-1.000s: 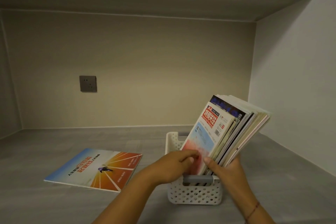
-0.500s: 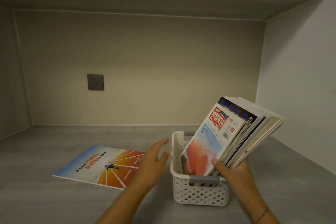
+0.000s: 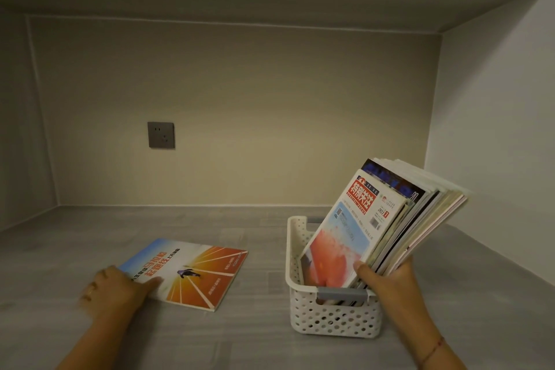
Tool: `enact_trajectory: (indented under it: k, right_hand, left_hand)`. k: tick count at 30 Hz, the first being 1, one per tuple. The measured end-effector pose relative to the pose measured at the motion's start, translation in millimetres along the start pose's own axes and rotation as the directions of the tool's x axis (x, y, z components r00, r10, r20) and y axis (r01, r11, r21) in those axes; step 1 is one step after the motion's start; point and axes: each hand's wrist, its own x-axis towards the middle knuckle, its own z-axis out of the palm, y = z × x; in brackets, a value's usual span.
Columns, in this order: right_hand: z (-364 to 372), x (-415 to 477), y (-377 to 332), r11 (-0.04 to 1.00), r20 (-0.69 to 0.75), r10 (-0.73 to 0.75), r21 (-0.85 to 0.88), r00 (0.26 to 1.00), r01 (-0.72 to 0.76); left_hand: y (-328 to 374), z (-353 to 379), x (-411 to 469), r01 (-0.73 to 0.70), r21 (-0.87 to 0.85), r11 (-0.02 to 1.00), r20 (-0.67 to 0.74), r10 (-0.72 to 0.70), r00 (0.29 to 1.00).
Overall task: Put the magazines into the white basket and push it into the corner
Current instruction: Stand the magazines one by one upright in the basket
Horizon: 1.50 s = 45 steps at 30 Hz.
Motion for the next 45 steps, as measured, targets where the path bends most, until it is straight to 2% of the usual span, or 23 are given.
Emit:
enact_trajectory:
  k: [2, 5, 7, 11, 14, 23, 28, 33, 36, 37, 39, 42, 45]
  right_hand:
    - [-0.3, -0.2, -0.6, 1.0, 0.006, 0.001, -0.017, 1.0, -0.001]
    - [-0.7, -0.9, -1.6, 0.999, 0.012, 0.002, -0.032, 1.0, -0.002]
    - [-1.4, -0.8, -0.7, 0.999, 0.01, 0.005, -0.039, 1.0, -0.005]
    - [0.3, -0.3, -1.9, 0.999, 0.013, 0.014, -0.041, 1.0, -0.014]
    - [-0.1, 0.3, -1.9, 0.999, 0.003, 0.011, -0.031, 1.0, -0.011]
    - [-0.8, 2.0, 0.8, 0.999, -0.002, 0.018, -0.036, 1.0, -0.018]
    - [-0.4, 0.1, -0.8, 1.0, 0.002, 0.018, -0.012, 1.0, -0.018]
    - [-0.7, -0.6, -2.2, 1.0, 0.011, 0.013, -0.028, 1.0, -0.013]
    - [-0.7, 0.2, -1.1, 1.0, 0.012, 0.012, -0.017, 1.0, -0.011]
    - [-0.7, 0.2, -0.8, 1.0, 0.012, 0.011, -0.02, 1.0, -0.011]
    - [-0.4, 0.4, -1.0, 1.0, 0.015, 0.01, -0.018, 1.0, -0.01]
    - [-0.8, 0.8, 0.0, 1.0, 0.02, 0.009, -0.012, 1.0, -0.009]
    - [-1.1, 1.5, 0.9, 1.0, 0.023, 0.01, 0.002, 1.0, -0.01]
  left_hand:
    - [3.8, 1.3, 0.8, -0.011, -0.128, 0.992, -0.017, 0.008, 1.0]
    - [6.0, -5.7, 14.7, 0.192, -0.283, 0.94, 0.045, -0.186, 0.981]
    - [4.9, -11.5, 26.3, 0.26, -0.266, 0.928, 0.057, -0.254, 0.966]
    - [5.1, -23.6, 35.9, 0.21, -0.047, 0.977, 0.203, -0.197, 0.959]
    - [3.8, -25.0, 45.4, 0.2, 0.021, 0.98, 0.269, -0.198, 0.943]
    - [-6.3, -16.5, 57.5, 0.161, -0.017, 0.987, 0.271, -0.151, 0.951]
    - [5.5, -12.6, 39.1, 0.08, -0.198, 0.977, 0.215, -0.036, 0.976]
    - [8.5, 0.7, 19.6, 0.185, -0.545, 0.818, 0.186, -0.098, 0.978]
    - [25.6, -2.6, 0.1, 0.334, -0.699, 0.632, 0.374, -0.075, 0.925]
    - [31.8, -5.1, -7.2, 0.361, -0.71, 0.604, 0.41, -0.062, 0.91]
    - [47.5, -14.1, -20.0, 0.288, -0.745, 0.602, 0.37, 0.014, 0.929]
    - [79.4, -40.1, -41.2, -0.07, -0.821, 0.567, 0.075, 0.228, 0.971]
    - [120.0, -75.4, -75.8, -0.371, -0.8, 0.472, -0.202, 0.37, 0.907]
